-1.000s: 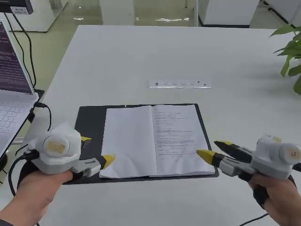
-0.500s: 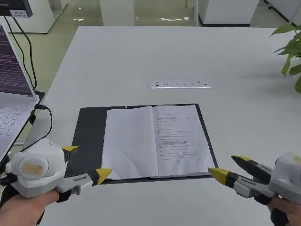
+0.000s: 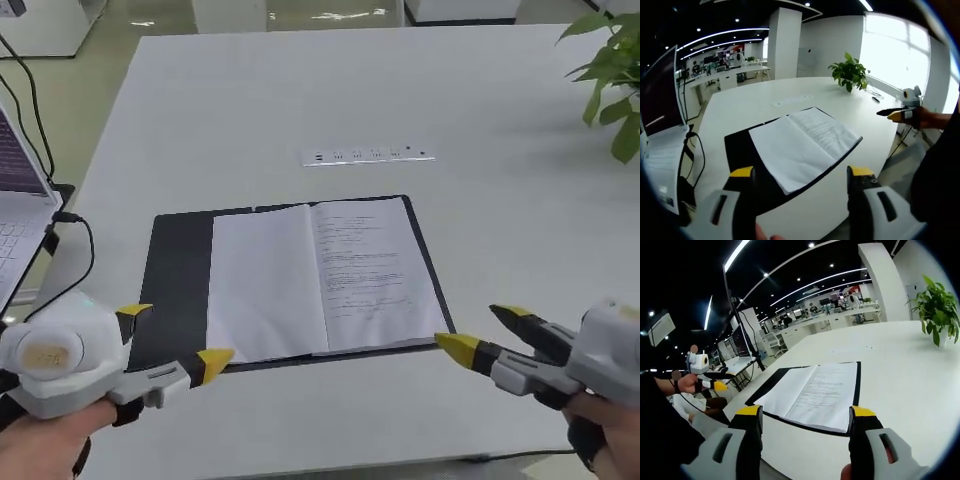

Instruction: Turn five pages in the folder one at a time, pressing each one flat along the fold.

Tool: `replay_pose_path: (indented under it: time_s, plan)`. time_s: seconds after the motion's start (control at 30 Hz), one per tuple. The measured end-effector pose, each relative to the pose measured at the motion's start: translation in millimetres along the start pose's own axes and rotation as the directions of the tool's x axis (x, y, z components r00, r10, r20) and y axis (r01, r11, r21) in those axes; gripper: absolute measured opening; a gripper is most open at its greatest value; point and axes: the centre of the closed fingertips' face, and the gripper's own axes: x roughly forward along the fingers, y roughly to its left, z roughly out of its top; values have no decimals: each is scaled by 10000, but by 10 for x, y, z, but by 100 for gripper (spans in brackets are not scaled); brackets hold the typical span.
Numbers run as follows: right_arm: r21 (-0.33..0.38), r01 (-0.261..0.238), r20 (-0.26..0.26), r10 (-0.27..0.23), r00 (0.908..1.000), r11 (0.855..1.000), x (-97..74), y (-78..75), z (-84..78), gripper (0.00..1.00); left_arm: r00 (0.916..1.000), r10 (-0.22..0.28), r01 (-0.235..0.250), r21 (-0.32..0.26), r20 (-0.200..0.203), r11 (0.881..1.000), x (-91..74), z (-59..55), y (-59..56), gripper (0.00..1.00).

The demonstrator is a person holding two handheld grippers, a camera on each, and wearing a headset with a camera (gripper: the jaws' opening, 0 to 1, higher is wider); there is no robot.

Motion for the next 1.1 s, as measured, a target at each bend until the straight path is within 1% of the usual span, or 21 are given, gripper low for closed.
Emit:
replay_pose_path:
  time_s: [0.1, 0.17, 0.33, 0.4, 0.5, 0.67, 0.77, 0.93, 1.03, 1.1]
  plan:
    - [-60, 64, -110, -64, 9999, 10000, -11, -21, -25, 70, 9999, -86, 86, 69, 66, 9999, 34, 74, -24, 73]
    - [-59, 112, -138, -112, 9998, 9999, -26, -29, -33, 70, 9999, -136, 135, 110, 79, 9998, 62, 103, -37, 73]
    - [66, 179, -83, -179, 9998, 9998, -62, -49, -36, 69, 9991, -421, 421, 299, 19, 9987, 203, 167, -123, 72]
    - [44, 151, -140, -150, 9998, 9999, -67, -37, -45, 69, 9985, -545, 545, 360, -25, 9979, 259, 182, -166, 72]
    - [12, 114, -190, -114, 9998, 9999, -69, -19, -54, 69, 9967, -807, 808, 413, -21, 9959, 351, 231, -272, 71]
    - [69, 88, -109, -87, 9999, 9999, -77, -6, -39, 69, 9924, -1227, 1230, 626, -89, 9904, 515, 298, -453, 71]
    - [16, 87, -231, -87, 9997, 10000, -88, -6, -65, 70, 9892, -1461, 1467, 808, -136, 9859, 593, 338, -576, 71]
    - [55, 47, -156, -46, 9999, 10000, -114, -10, -49, 69, 9860, -1666, 1669, 870, -114, 9821, 671, 383, -688, 70]
    - [58, 44, -132, -44, 9999, 10000, -126, -25, -50, 69, 9841, -1768, 1774, 923, -154, 9798, 698, 397, -739, 70]
    - [70, 98, -133, -97, 9999, 9999, -140, -56, -54, 69, 9838, -1779, 1791, 1056, -210, 9781, 713, 402, -754, 71]
